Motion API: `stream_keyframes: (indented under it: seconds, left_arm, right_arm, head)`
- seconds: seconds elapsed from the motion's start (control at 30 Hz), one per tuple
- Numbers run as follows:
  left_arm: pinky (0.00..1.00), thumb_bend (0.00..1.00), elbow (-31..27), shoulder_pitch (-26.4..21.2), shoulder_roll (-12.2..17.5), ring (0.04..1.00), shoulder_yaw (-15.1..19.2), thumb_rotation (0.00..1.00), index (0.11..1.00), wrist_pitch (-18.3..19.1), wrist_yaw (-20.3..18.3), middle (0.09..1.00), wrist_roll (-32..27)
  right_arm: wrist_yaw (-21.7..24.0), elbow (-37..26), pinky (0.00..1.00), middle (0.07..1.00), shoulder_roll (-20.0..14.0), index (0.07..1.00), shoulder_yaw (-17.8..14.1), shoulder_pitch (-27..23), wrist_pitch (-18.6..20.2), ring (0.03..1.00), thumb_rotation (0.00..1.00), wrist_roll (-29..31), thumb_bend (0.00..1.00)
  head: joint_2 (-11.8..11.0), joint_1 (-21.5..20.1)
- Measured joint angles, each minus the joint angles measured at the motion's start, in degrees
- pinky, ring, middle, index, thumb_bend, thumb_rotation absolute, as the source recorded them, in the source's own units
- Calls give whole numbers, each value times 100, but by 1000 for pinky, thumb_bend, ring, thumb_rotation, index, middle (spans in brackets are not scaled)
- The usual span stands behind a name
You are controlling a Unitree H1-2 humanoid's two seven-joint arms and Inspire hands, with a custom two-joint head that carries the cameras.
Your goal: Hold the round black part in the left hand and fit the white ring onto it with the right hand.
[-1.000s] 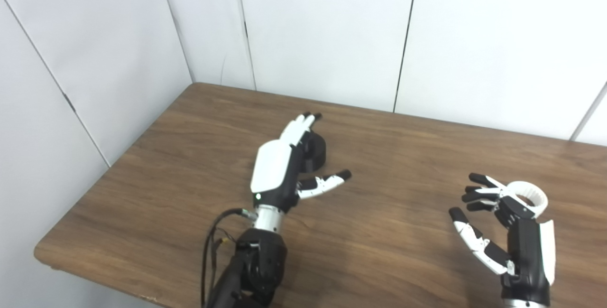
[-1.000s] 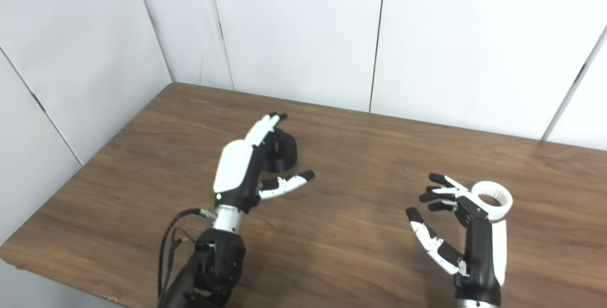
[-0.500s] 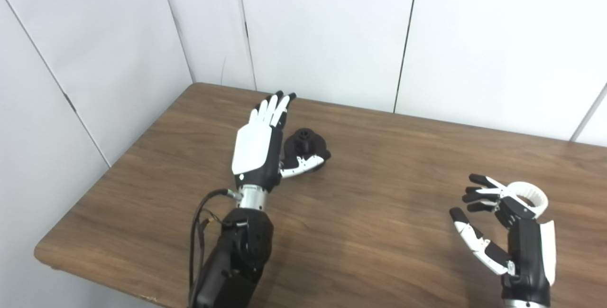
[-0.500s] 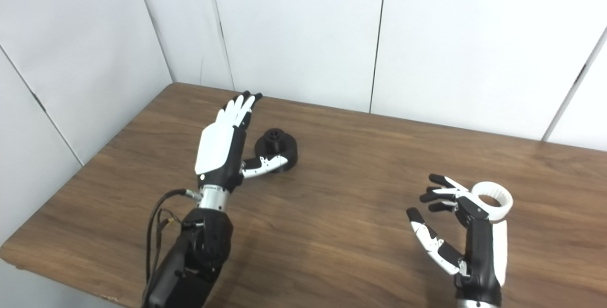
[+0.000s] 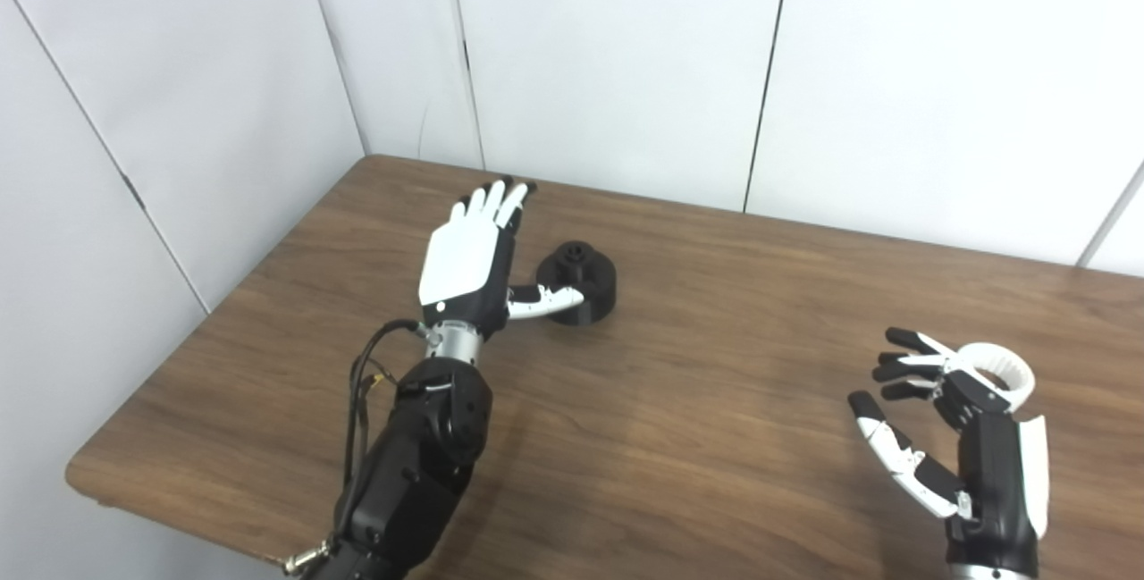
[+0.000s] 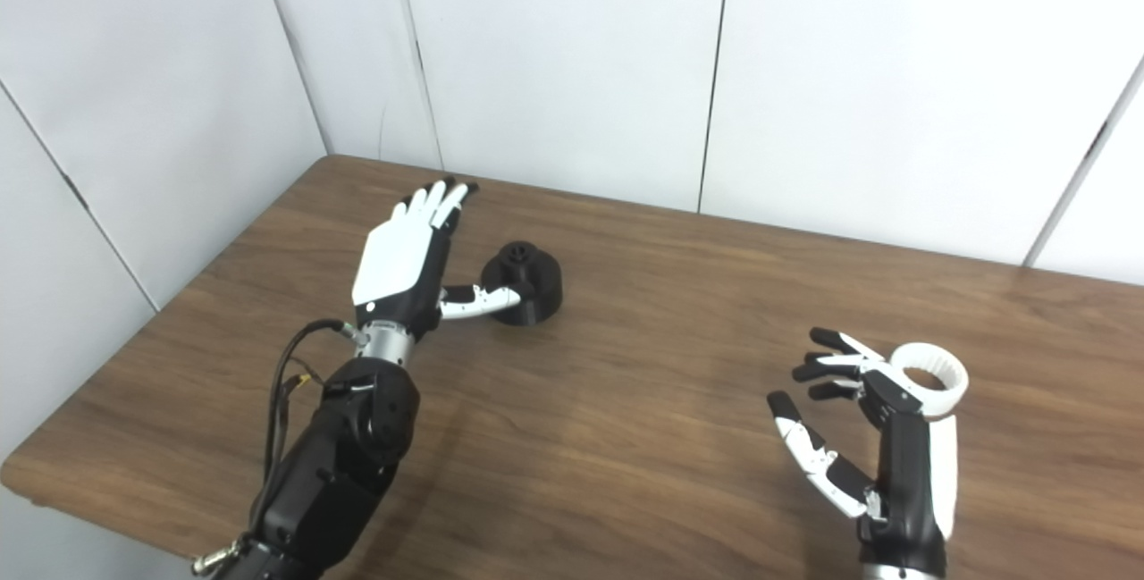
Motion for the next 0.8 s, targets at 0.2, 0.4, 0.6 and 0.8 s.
stream_keyframes:
  seconds: [0.2,0.4,0.6,0.8]
  left_arm:
    - [1000,1000,159,-22,127,1000,-159,691,878,224,-371,1000,30]
    - [1000,1000,236,-142,237,1000,-337,717,877,416,-689,1000,52]
    - [1000,1000,427,-212,316,1000,-478,717,890,607,-933,1000,71]
    - [1000,1000,667,-270,319,1000,-536,713,890,609,-923,1000,68]
  right_arm:
    - [0,-2,505,733,-2,498,-6,0,10,657,156,-4,504]
    - [-1,-3,501,732,2,498,-8,0,11,652,155,-4,504]
    - [-2,-14,508,734,7,498,-13,3,32,657,156,-27,504]
    - [-1,-32,507,732,9,498,-18,12,53,656,154,-26,504]
  head:
    - [35,-26]
    - [62,-70]
    - [62,-53]
    - [88,-61]
